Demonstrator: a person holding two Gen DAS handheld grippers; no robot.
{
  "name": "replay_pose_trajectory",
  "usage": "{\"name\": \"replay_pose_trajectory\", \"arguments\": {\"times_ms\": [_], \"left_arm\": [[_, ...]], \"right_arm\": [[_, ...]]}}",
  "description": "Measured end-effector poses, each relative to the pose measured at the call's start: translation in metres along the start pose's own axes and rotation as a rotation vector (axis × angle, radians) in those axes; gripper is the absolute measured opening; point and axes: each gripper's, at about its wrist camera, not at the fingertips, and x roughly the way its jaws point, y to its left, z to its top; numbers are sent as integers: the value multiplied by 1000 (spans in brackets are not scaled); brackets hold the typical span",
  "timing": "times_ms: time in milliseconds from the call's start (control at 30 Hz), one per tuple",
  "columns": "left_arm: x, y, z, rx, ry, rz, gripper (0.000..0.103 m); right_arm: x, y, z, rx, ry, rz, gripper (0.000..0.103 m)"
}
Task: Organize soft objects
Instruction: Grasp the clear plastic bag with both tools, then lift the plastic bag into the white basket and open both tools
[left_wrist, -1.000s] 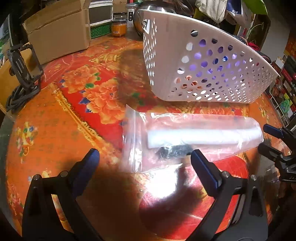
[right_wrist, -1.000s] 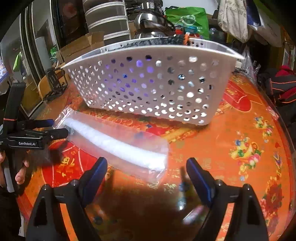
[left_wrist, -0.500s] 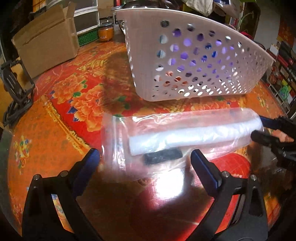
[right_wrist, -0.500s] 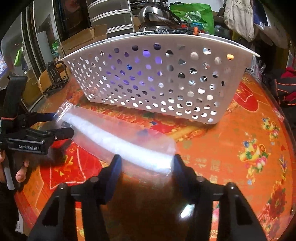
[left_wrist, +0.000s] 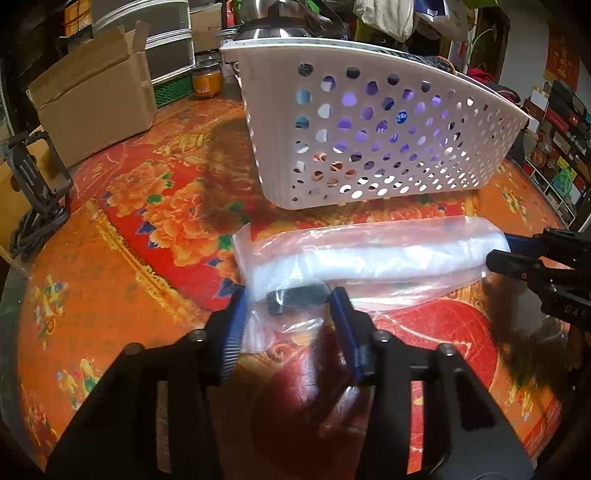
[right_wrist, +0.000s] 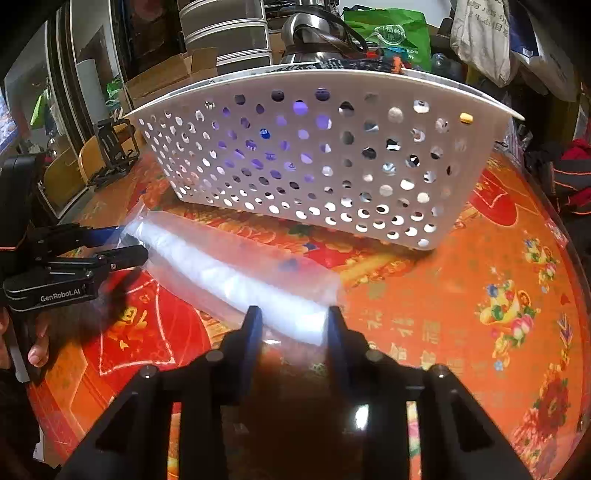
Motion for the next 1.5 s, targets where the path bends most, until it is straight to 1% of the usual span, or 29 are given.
{"name": "replay_pose_trajectory", "arguments": {"times_ms": [33,67,100,167,267,400,567,767,1033,1167,1233,1333,1500], "left_arm": [[-1,2,0,-7,-2,-8,35],[-1,4,1,-13,-4,-16,31],[-2,5,1,-18,-6,-26,26],[-3,3,0,-12,-6,-24,23],[-8,1,-1,-3,-25,-21,19],[-17,1,-1,-13,-52,-38,15],[-25,-1,-3,-18,-79,-41,14],[-30,-5,-4,3,-105,-31,14],[-47,-10,-9,20,-159,-21,13],[-66,-8,-15,-9,-196,-37,13],[-77,-11,-16,-1,-215,-32,13],[-96,-17,-17,13,-248,-28,13],[-140,-26,-10,30,-328,-31,13]], "right_arm": [[0,0,0,2,-1,6,25],[0,-1,0,3,-1,16,22],[-1,-1,0,6,-2,25,21],[-2,-1,-1,7,-8,36,18],[-5,4,-2,-7,-23,27,15],[-13,8,-2,-21,-71,20,14],[-21,9,-3,-22,-116,22,14],[-24,6,-3,-9,-127,34,14],[-33,-2,-4,28,-172,62,13],[-45,2,-7,17,-194,55,13],[-57,8,-7,6,-218,50,13],[-73,17,-7,-24,-249,19,13],[-106,20,-5,-32,-311,14,13]]}}
